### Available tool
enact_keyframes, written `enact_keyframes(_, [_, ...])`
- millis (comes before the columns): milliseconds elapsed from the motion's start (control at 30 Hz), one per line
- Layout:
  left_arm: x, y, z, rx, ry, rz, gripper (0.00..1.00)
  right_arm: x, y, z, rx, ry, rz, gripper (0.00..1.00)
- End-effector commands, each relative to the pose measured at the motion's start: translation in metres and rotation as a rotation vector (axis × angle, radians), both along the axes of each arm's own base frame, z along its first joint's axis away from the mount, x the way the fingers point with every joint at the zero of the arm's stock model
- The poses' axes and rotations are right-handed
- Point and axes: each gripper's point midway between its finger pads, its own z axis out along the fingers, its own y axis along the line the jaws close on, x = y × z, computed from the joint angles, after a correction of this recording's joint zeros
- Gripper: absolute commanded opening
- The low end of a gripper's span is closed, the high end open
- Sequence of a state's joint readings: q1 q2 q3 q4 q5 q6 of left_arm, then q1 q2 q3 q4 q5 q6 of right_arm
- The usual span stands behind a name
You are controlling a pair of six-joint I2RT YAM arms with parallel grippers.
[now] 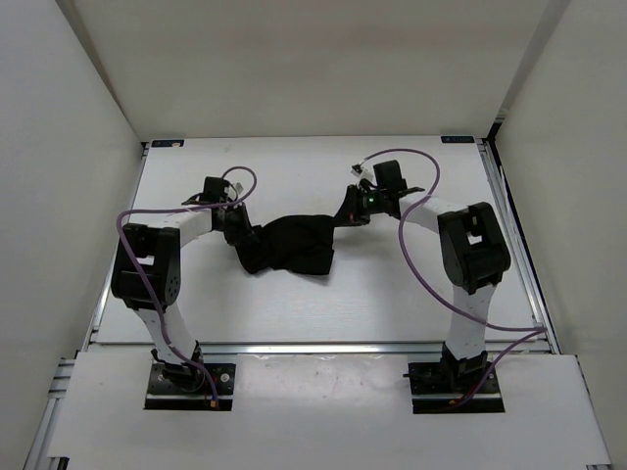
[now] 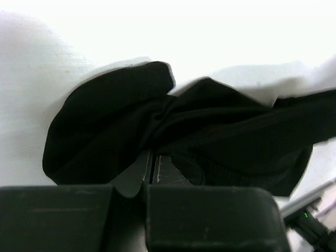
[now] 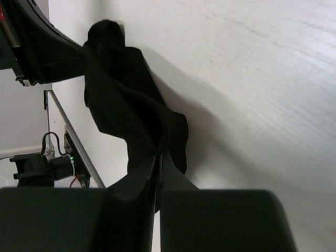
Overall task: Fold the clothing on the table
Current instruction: Flatten the skirt out
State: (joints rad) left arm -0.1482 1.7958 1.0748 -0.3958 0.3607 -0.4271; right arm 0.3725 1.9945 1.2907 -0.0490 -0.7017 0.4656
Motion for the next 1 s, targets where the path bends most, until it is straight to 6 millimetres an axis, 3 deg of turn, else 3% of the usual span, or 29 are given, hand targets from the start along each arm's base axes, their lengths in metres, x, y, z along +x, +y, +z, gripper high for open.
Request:
enact_keyframes(0, [0.010, -0.007, 0.027, -0.051, -0.041, -0.050, 0.00, 0.024, -0.010, 0.056, 0.047, -0.146, -0.024, 0.00])
enact_keyframes(33, [0.015, -0.008, 0.039, -0.053, -0.066, -0.056, 0.00, 0.029, -0.017, 0.059, 0.001, -0.177, -0.046, 0.00])
enact_keyframes(67, [0.030, -0.011, 0.063, -0.061, -0.123, -0.070, 0.00, 0.042, -0.029, 0.082, -0.049, -0.233, -0.083, 0.00])
enact_keyframes(100, [0.033, -0.013, 0.077, -0.066, -0.146, -0.090, 0.00, 0.045, -0.035, 0.092, -0.064, -0.248, -0.093, 0.00])
enact_keyframes(200, [0.065, -0.025, 0.154, -0.136, -0.317, -0.103, 0.00, 0.057, -0.055, 0.124, -0.127, -0.297, -0.119, 0.00])
enact_keyframes(300, [0.074, -0.032, 0.195, -0.197, -0.402, -0.111, 0.00, 0.063, -0.071, 0.143, -0.193, -0.336, -0.137, 0.00])
enact_keyframes(600, [0.071, -0.039, 0.234, -0.286, -0.467, -0.141, 0.00, 0.055, -0.100, 0.178, -0.283, -0.421, -0.199, 0.00])
enact_keyframes(700, [0.055, -0.041, 0.239, -0.329, -0.465, -0.173, 0.00, 0.036, -0.102, 0.185, -0.315, -0.455, -0.186, 0.00])
enact_keyframes(767, [0.038, -0.046, 0.254, -0.381, -0.489, -0.219, 0.00, 0.022, -0.107, 0.191, -0.336, -0.494, -0.190, 0.00])
enact_keyframes(833, [0.016, -0.049, 0.264, -0.442, -0.502, -0.269, 0.00, -0.001, -0.107, 0.207, -0.344, -0.565, -0.189, 0.00])
enact_keyframes(867, [0.004, -0.051, 0.262, -0.476, -0.491, -0.300, 0.00, -0.011, -0.105, 0.204, -0.365, -0.580, -0.187, 0.00])
enact_keyframes(900, [-0.012, -0.053, 0.264, -0.494, -0.488, -0.327, 0.00, -0.031, -0.098, 0.211, -0.358, -0.619, -0.162, 0.00])
enact_keyframes(967, [-0.044, -0.056, 0.283, -0.521, -0.548, -0.395, 0.00, -0.061, -0.093, 0.232, -0.353, -0.707, -0.160, 0.00])
